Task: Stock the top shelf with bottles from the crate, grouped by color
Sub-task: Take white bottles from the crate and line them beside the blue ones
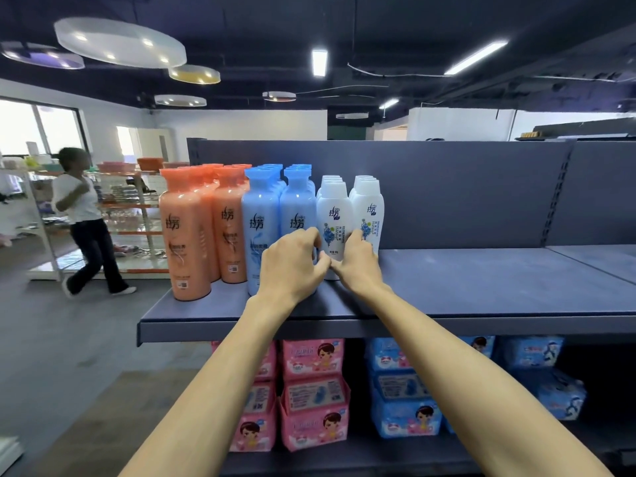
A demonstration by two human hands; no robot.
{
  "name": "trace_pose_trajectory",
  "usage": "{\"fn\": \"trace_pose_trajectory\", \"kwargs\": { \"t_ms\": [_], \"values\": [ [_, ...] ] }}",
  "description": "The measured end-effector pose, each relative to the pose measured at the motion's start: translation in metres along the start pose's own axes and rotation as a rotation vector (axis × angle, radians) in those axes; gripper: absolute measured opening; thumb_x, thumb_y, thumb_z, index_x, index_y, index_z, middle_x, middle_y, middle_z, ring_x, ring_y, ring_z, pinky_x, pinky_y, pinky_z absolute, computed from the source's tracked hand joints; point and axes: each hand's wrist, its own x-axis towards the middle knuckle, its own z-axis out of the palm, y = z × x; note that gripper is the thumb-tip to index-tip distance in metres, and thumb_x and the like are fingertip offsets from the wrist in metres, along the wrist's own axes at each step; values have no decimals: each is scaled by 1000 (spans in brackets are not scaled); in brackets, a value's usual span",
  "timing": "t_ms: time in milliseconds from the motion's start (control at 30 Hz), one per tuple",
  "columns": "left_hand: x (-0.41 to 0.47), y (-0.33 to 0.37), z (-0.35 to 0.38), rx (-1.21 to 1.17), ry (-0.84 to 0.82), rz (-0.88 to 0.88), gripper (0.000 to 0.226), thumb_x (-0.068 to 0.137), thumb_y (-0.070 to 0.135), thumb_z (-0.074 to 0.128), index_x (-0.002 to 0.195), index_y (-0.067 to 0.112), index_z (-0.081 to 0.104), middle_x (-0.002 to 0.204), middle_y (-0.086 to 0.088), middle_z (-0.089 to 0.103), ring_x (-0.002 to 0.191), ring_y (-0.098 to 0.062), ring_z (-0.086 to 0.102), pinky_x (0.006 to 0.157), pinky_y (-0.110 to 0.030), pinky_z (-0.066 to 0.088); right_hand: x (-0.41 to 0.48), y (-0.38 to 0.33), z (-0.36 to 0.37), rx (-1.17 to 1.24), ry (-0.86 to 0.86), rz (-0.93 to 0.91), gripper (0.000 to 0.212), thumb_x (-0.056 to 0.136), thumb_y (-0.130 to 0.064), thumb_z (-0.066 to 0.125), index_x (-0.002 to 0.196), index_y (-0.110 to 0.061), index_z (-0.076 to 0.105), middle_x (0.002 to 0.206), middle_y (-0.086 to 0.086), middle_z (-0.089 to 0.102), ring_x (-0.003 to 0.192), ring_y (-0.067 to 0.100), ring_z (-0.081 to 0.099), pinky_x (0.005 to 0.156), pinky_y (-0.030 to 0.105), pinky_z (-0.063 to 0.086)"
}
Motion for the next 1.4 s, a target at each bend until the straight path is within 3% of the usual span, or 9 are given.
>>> {"fn": "trace_pose_trajectory", "kwargs": {
  "t_ms": [267, 500, 767, 900, 1000, 1167, 1400],
  "values": [
    [-7, 4, -8, -3, -59, -9, 19, 85, 36, 57, 96, 20, 58, 87, 3, 61, 86, -23, 59, 68, -33, 45, -6, -7, -9, -6, -34, 65, 62, 81, -39, 78, 117, -3, 42, 118, 17, 61, 109, 38, 59, 86, 42, 50],
    [-15, 11, -18, 16, -94, -10, 19, 85, 35, 56, 95, 19, 59, 88, 4, 61, 84, -22, 58, 66, -31, 41, -21, -6, -28, -82, -43, 56, 59, 81, -39, 78, 112, -5, 42, 114, 18, 61, 107, 40, 59, 74, 37, 44],
    [-30, 37, -18, 9, -133, -4, 20, 85, 36, 55, 97, 20, 59, 87, 5, 63, 86, -21, 59, 70, -33, 47, -44, 8, -64, -110, -61, 67, 54, 86, -39, 72, 118, -5, 45, 118, 17, 60, 108, 40, 57, 80, 40, 48],
    [-44, 52, -15, 14, -140, 14, 19, 85, 35, 55, 95, 20, 59, 87, 5, 63, 85, -22, 59, 67, -31, 43, -62, 24, -81, -103, -58, 63, 48, 86, -40, 70, 114, -8, 48, 113, 15, 60, 104, 38, 57, 79, 40, 49],
    [-51, 71, -8, -11, -153, 15, 17, 84, 34, 56, 93, 20, 59, 87, 5, 64, 86, -23, 59, 67, -32, 44, -83, 39, -98, -108, -26, 21, 36, 87, -36, 69, 110, -11, 57, 107, 8, 66, 103, 31, 59, 86, 40, 49],
    [-68, 124, 14, -115, -234, 102, 19, 83, 35, 57, 96, 21, 58, 87, 6, 65, 87, -23, 60, 66, -31, 40, -123, 76, -147, -249, 39, 63, 15, 90, -35, 68, 89, -20, 72, 93, 3, 72, 93, 27, 65, 81, 39, 54],
    [-103, 180, 35, -285, -329, 208, 13, 83, 34, 56, 89, 22, 56, 85, 7, 64, 84, -21, 59, 66, -31, 41, -188, 129, -190, -375, 10, 216, 25, 97, -26, 56, 111, -14, 73, 111, 10, 71, 106, 32, 63, 88, 39, 51]
  ]
}}
